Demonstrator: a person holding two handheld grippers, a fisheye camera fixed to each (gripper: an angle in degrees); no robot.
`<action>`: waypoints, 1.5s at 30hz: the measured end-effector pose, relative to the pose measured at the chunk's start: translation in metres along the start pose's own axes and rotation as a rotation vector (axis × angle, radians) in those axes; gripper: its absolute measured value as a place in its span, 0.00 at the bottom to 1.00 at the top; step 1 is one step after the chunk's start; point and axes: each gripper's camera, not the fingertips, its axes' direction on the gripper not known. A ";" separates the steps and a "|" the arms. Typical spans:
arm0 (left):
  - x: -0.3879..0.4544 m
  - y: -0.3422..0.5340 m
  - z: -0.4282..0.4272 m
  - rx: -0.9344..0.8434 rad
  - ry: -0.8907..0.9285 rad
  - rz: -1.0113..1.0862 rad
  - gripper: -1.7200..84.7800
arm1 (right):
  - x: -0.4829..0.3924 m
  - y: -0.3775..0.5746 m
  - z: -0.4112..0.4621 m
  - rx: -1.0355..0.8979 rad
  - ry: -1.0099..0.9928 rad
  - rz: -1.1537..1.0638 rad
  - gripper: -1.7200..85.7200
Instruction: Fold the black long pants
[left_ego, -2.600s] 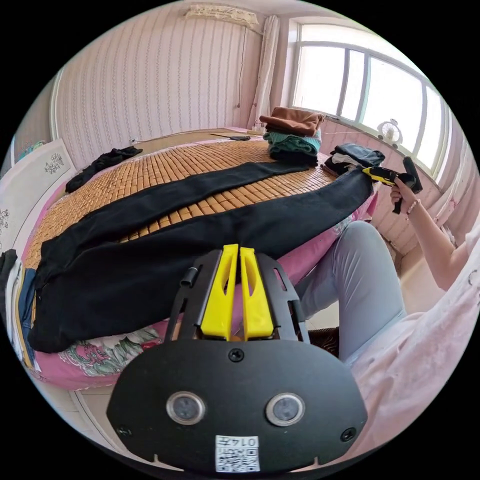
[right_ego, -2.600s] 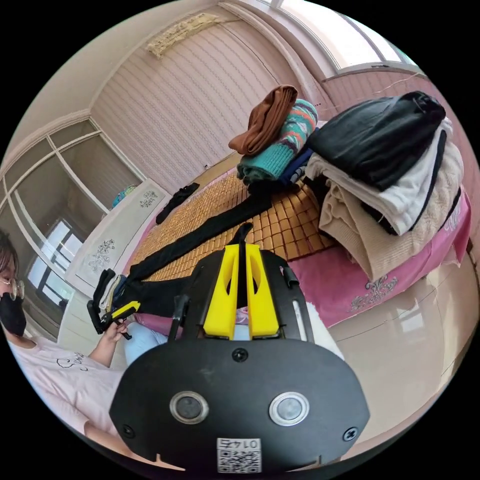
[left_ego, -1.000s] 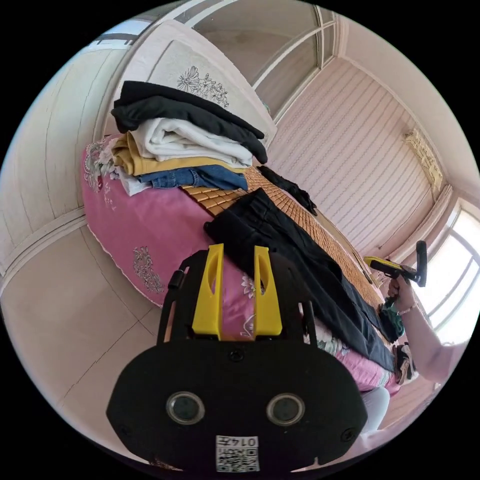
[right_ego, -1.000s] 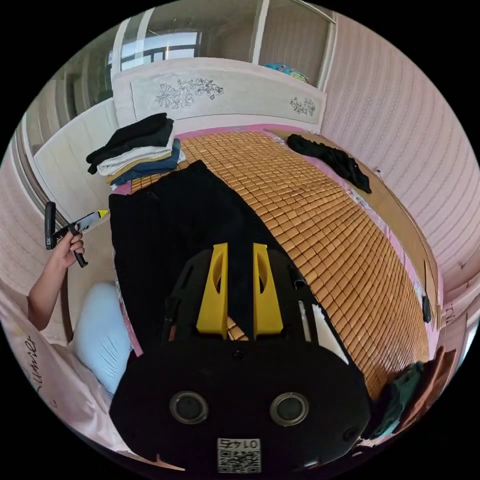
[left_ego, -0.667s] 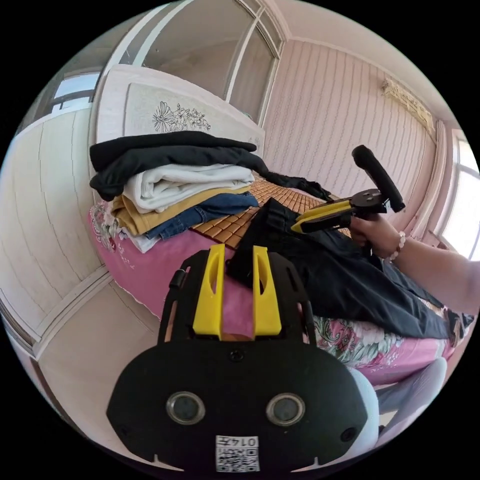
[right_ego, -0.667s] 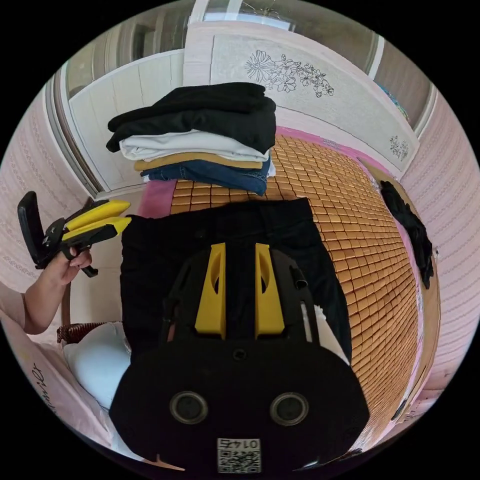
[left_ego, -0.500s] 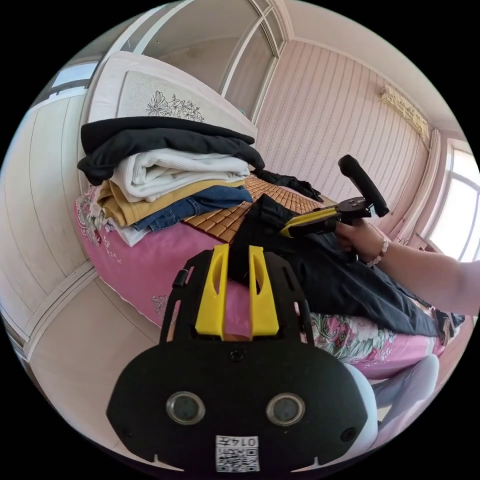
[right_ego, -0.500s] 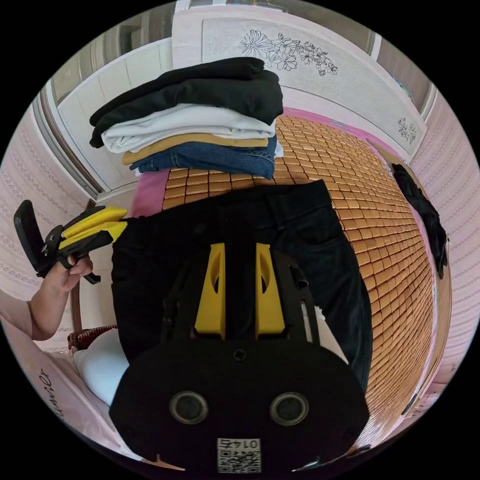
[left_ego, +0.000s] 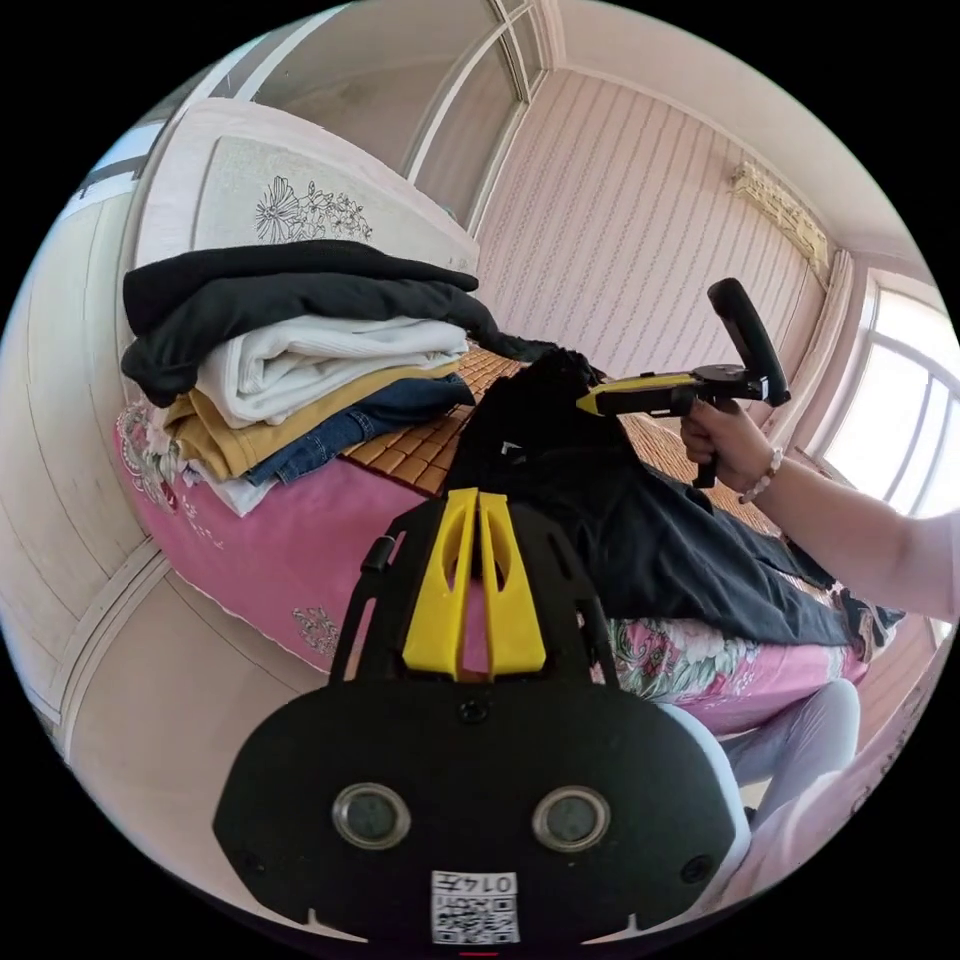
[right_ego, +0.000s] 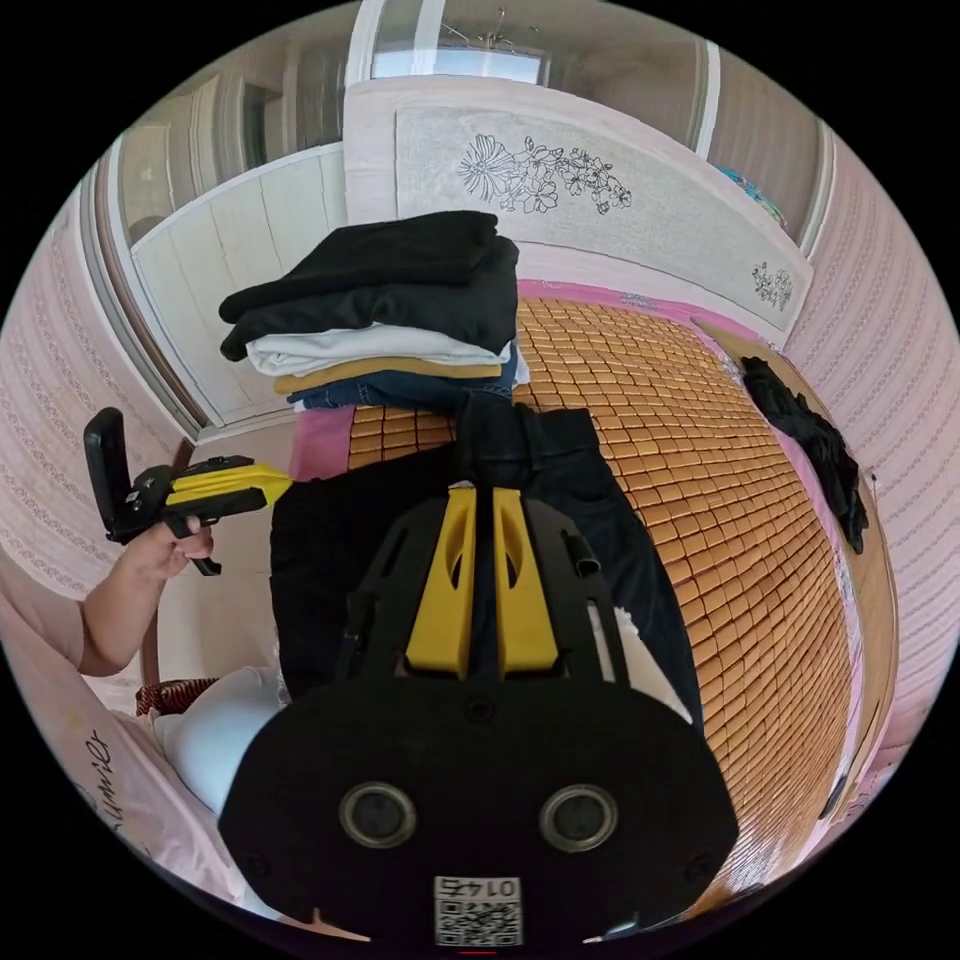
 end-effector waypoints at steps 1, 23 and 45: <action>-0.001 -0.002 -0.002 -0.007 0.008 0.012 0.07 | -0.003 0.001 0.003 -0.013 0.009 -0.016 0.04; 0.008 0.005 0.047 -0.163 -0.123 0.030 0.08 | -0.063 -0.001 0.036 -0.236 0.108 -0.161 0.11; 0.330 0.084 0.073 -0.187 0.245 0.478 0.07 | 0.012 0.650 -0.405 -0.057 0.679 1.333 0.12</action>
